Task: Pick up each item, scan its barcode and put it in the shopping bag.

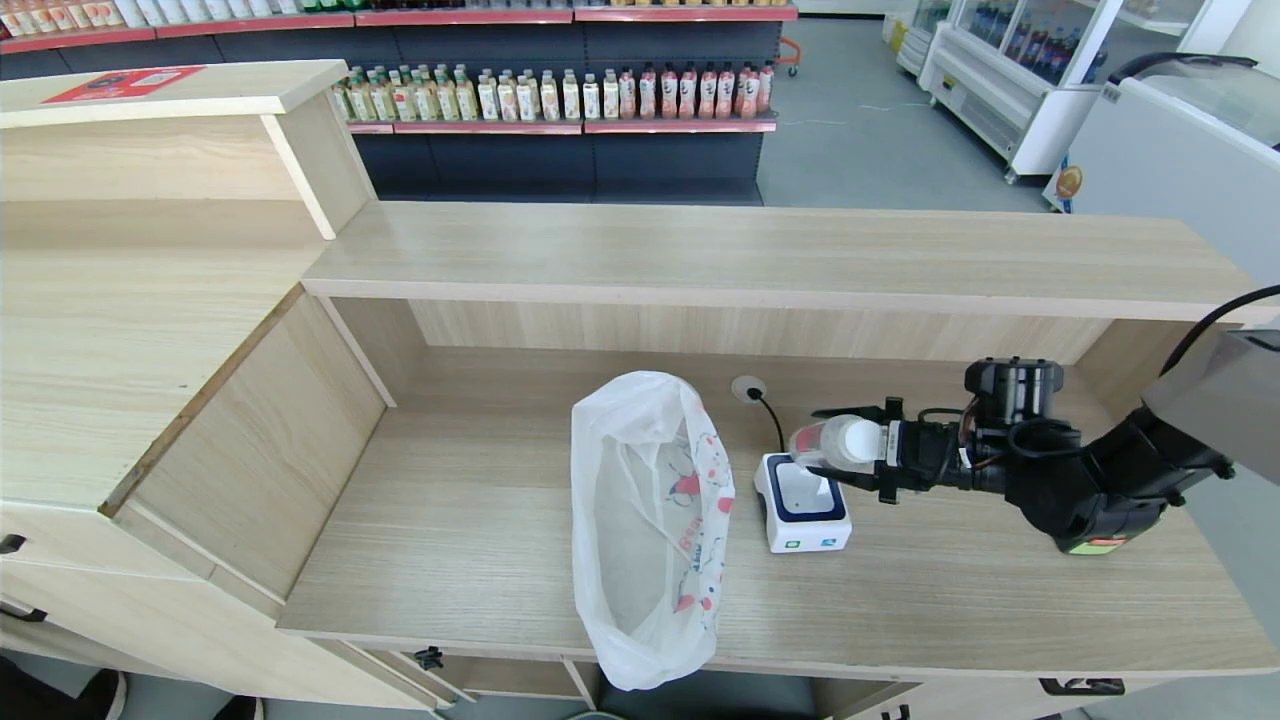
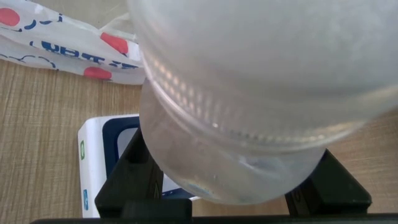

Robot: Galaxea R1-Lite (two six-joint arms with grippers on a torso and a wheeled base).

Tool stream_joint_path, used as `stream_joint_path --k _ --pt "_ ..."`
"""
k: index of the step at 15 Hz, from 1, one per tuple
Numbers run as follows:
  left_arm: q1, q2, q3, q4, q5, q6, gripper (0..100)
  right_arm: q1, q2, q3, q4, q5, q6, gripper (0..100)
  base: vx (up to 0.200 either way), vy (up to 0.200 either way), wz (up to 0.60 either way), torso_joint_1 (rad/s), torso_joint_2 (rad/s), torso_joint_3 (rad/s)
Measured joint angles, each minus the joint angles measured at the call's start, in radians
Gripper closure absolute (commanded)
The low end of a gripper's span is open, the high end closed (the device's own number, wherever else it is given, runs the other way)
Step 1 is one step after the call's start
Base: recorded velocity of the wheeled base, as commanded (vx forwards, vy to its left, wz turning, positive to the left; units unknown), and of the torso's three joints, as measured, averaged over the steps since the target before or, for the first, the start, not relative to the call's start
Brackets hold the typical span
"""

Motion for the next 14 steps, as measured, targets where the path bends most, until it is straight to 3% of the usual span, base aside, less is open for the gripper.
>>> stream_joint_path --k 4,7,8,11,13,14 --pt "0.000 0.000 0.000 0.000 0.000 -0.001 0 -0.006 -0.054 0.003 0.001 0.000 0.076 100 0.000 0.000 0.00 0.000 0.00 0.000" --pt "0.000 0.000 0.000 0.000 0.000 -0.001 0 -0.010 -0.197 0.017 -0.003 -0.037 0.355 100 0.000 0.000 0.00 0.000 0.00 0.000" --pt "0.000 0.000 0.000 0.000 0.000 -0.002 0 -0.011 -0.261 0.027 -0.004 -0.111 0.525 100 0.000 0.000 0.00 0.000 0.00 0.000" --pt "0.000 0.000 0.000 0.000 0.000 -0.004 0 -0.003 -0.428 0.111 0.000 -0.461 0.997 100 0.000 0.000 0.00 0.000 0.00 0.000" --pt "0.000 0.000 0.000 0.000 0.000 -0.003 0 0.010 -0.510 0.202 0.007 -0.643 1.186 100 0.000 0.000 0.00 0.000 0.00 0.000" --pt "0.000 0.000 0.000 0.000 0.000 -0.003 0 0.014 -0.543 0.254 0.005 -0.680 1.226 100 0.000 0.000 0.00 0.000 0.00 0.000"
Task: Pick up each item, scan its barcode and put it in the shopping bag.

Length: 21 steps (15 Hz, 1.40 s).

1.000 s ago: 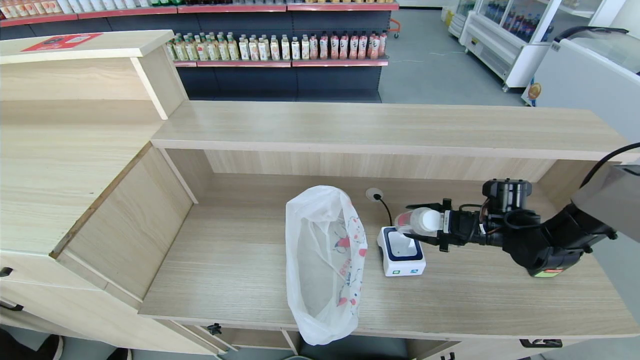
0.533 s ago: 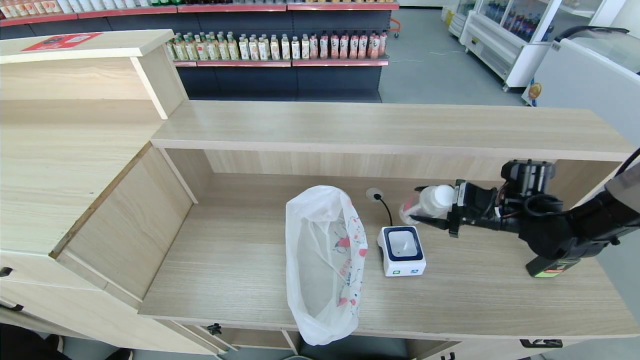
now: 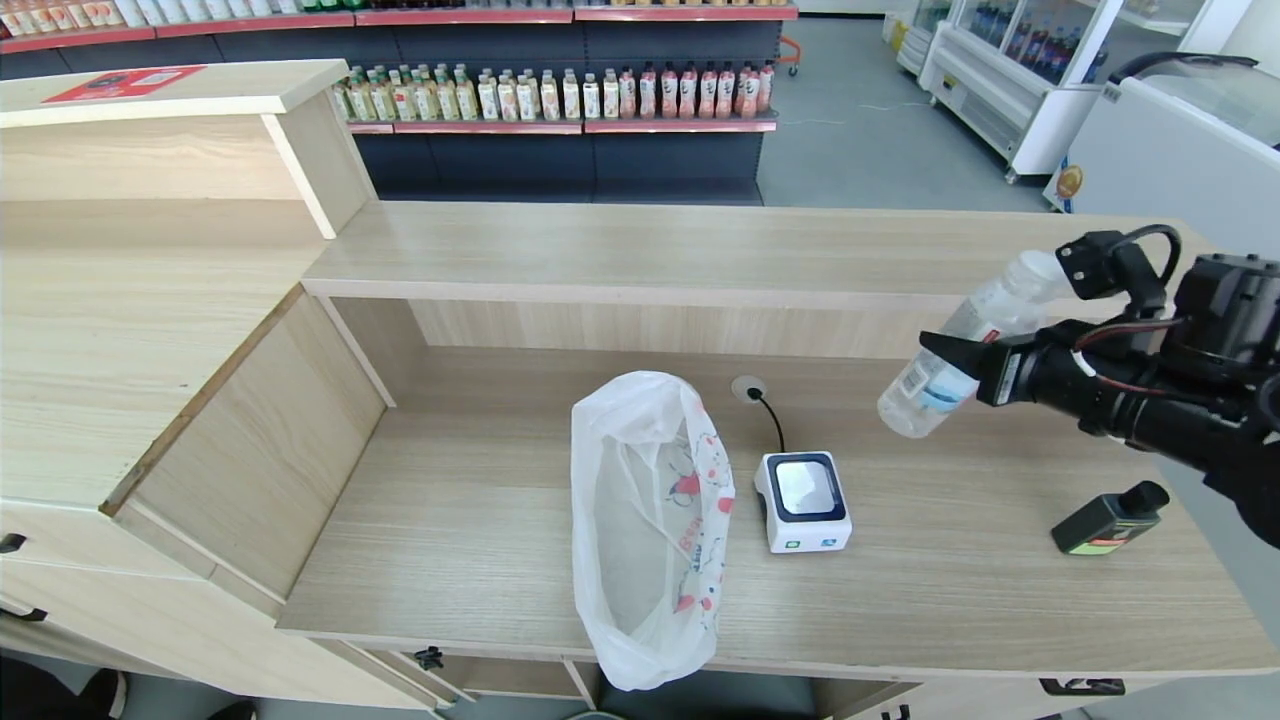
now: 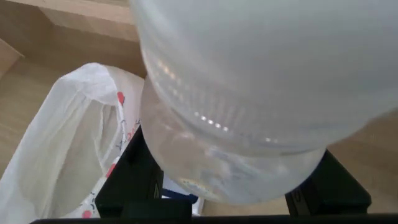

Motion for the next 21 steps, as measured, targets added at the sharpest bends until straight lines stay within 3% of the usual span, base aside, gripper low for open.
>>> stream_joint_path --k 3,7,17,21 --pt "0.000 0.000 0.000 0.000 0.000 0.001 0 0.004 -0.067 0.134 0.000 -0.037 0.071 100 0.000 0.133 0.00 0.002 0.00 0.003" --pt "0.002 0.000 0.000 0.000 0.000 0.002 0 0.023 -0.099 0.177 -0.008 -0.040 0.078 100 0.000 0.200 0.00 0.000 0.00 0.005" --pt "0.000 0.000 0.000 0.000 0.001 0.003 0 0.228 -0.033 0.209 -0.025 -0.037 0.123 100 0.000 0.000 0.00 0.000 0.00 0.000" --pt "0.000 0.000 0.000 0.000 0.001 0.005 0 0.278 0.128 0.204 -0.239 -0.039 0.103 100 0.000 0.000 0.00 0.000 0.00 0.000"
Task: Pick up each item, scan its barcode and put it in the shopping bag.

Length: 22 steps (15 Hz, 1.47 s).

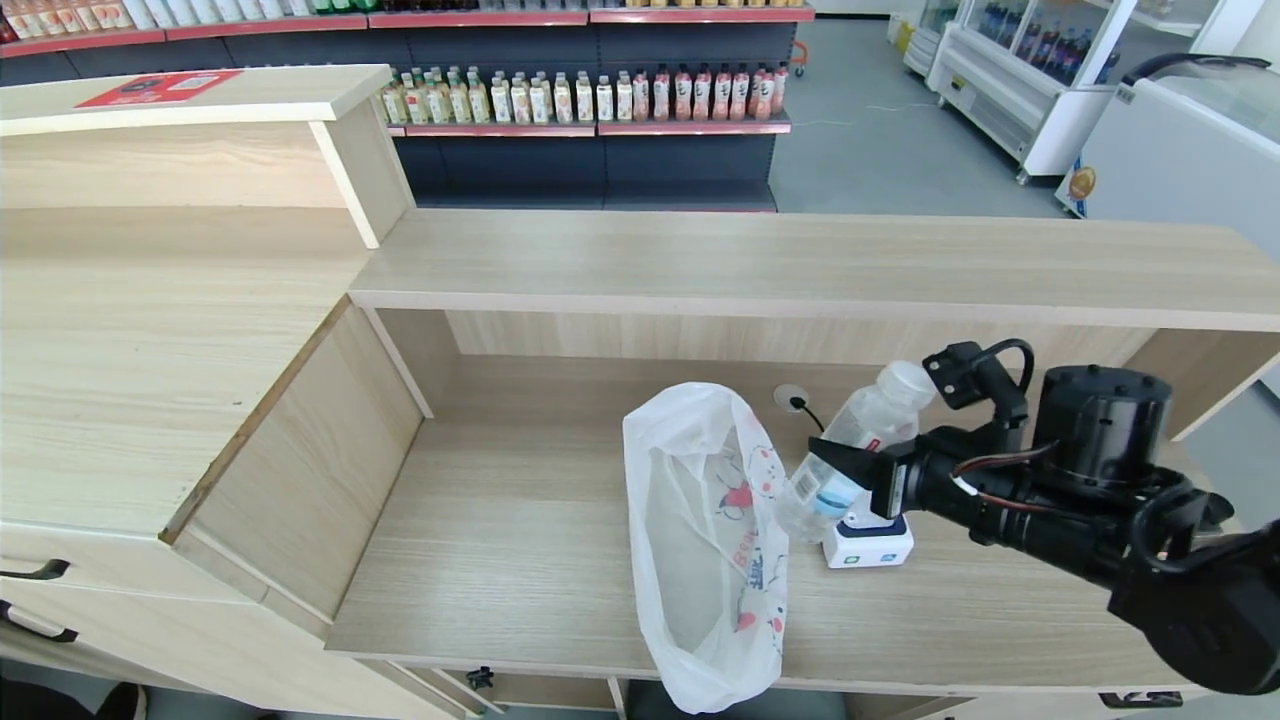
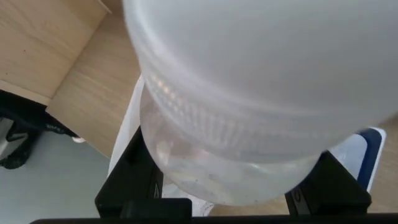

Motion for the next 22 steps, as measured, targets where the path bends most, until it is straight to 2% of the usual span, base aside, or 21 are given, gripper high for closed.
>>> stream_joint_path --k 2,6,10,14,18,19,22 --pt "0.000 0.000 0.000 0.000 0.000 0.000 0 0.005 0.111 -0.008 -0.149 -0.001 -0.022 100 0.000 0.000 0.00 0.000 0.00 0.000" --pt "0.000 0.000 0.000 0.000 0.000 0.000 0 0.012 0.317 -0.066 -0.306 -0.001 -0.069 100 0.000 0.000 0.00 0.000 0.00 0.000" --pt "0.000 0.000 0.000 0.000 0.000 0.001 0 0.013 0.463 -0.188 -0.339 0.000 -0.153 100 0.000 0.000 0.00 0.000 0.00 0.000" --pt "0.000 0.000 0.000 0.000 0.000 0.000 0 0.023 0.554 -0.282 -0.357 0.000 -0.178 100 0.000 0.000 0.00 0.000 0.00 0.000" --pt "0.000 0.000 0.000 0.000 0.000 0.001 0 0.028 0.600 -0.311 -0.357 0.000 -0.203 100 0.000 0.000 0.00 0.000 0.00 0.000" --pt "0.000 0.000 0.000 0.000 0.000 0.001 0 0.028 0.606 -0.313 -0.359 0.000 -0.208 0 0.000 0.000 0.00 0.000 0.00 0.000" --pt "0.000 0.000 0.000 0.000 0.000 0.001 0 0.029 0.618 -0.301 -0.384 0.003 -0.207 0 0.000 0.000 0.00 0.000 0.00 0.000"
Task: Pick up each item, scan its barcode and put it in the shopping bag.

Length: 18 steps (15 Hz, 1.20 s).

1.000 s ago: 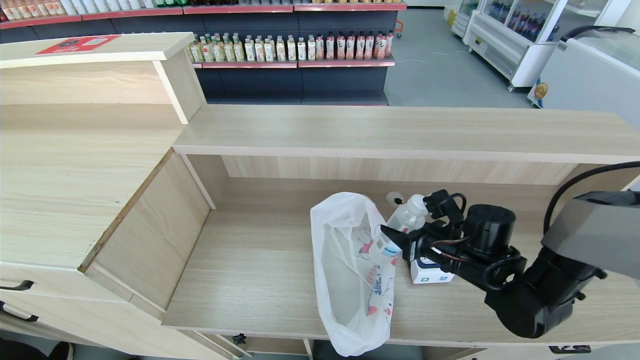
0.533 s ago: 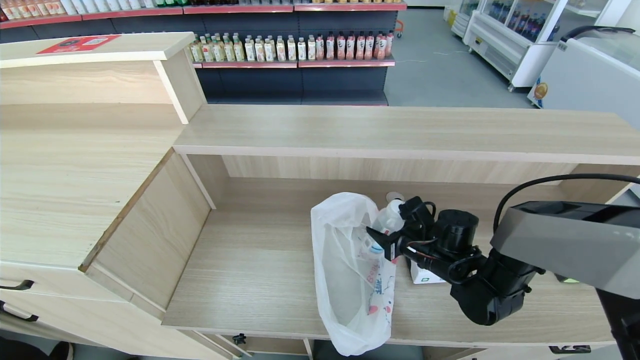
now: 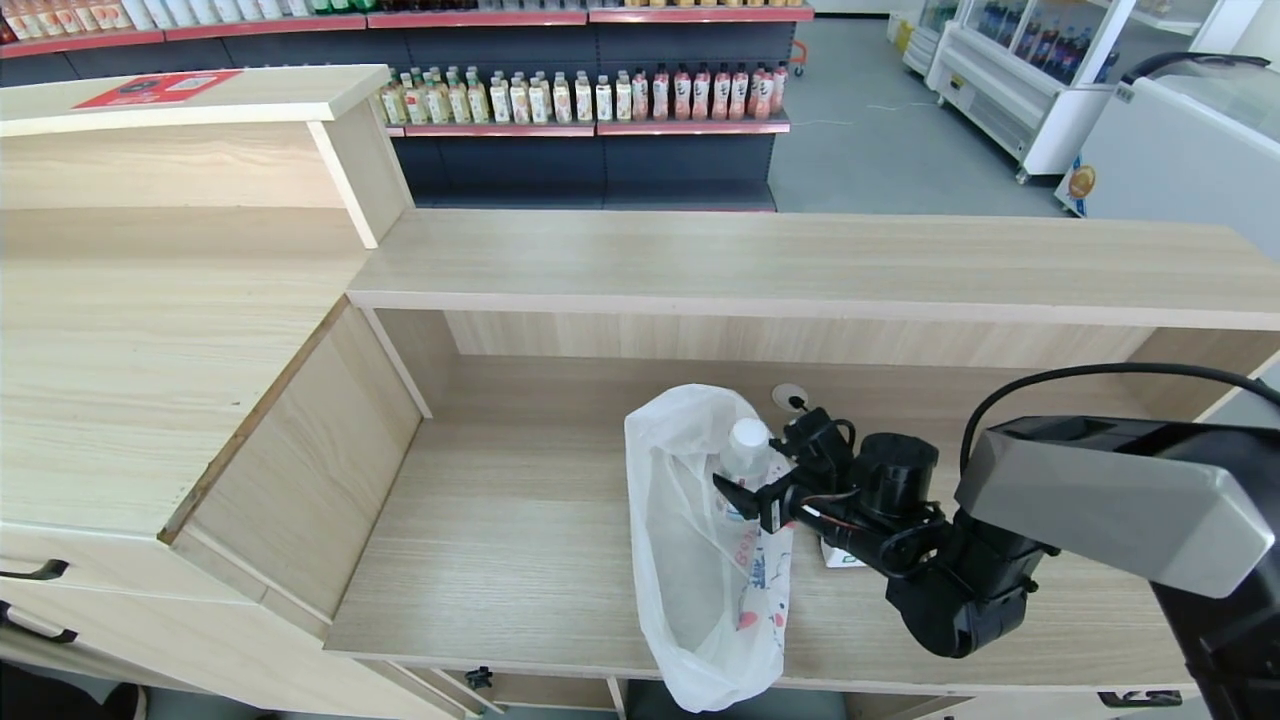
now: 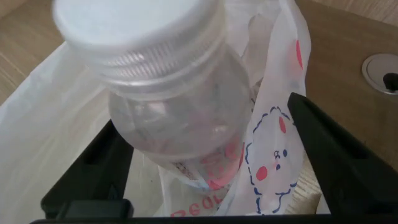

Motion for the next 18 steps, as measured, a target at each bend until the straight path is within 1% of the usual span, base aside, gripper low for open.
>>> stream_joint_path --k 3,6,7,11,15,18 --pt "0.000 0.000 0.000 0.000 0.000 0.000 0 -0.001 -0.008 0.009 0.000 0.001 0.009 0 0.000 0.000 0.00 0.000 0.00 0.000" --pt "0.000 0.000 0.000 0.000 0.000 -0.001 0 -0.001 -0.058 0.011 0.012 0.004 0.061 0 0.000 0.000 0.00 0.000 0.00 0.000" --pt "0.000 0.000 0.000 0.000 0.000 -0.001 0 -0.001 -0.088 0.016 0.027 0.004 0.070 0 0.000 0.000 0.00 0.000 0.00 0.000" --pt "0.000 0.000 0.000 0.000 0.000 -0.005 0 -0.016 -0.249 0.056 0.167 -0.002 0.120 0 0.000 0.000 0.00 0.000 0.00 0.000" --pt "0.000 0.000 0.000 0.000 0.000 -0.007 0 -0.089 -0.416 0.152 0.240 -0.006 0.124 0 0.000 0.000 0.00 0.000 0.00 0.000" --pt "0.000 0.000 0.000 0.000 0.000 -0.006 0 -0.193 -0.607 0.285 0.355 -0.009 0.121 0 0.000 0.000 0.00 0.000 0.00 0.000"
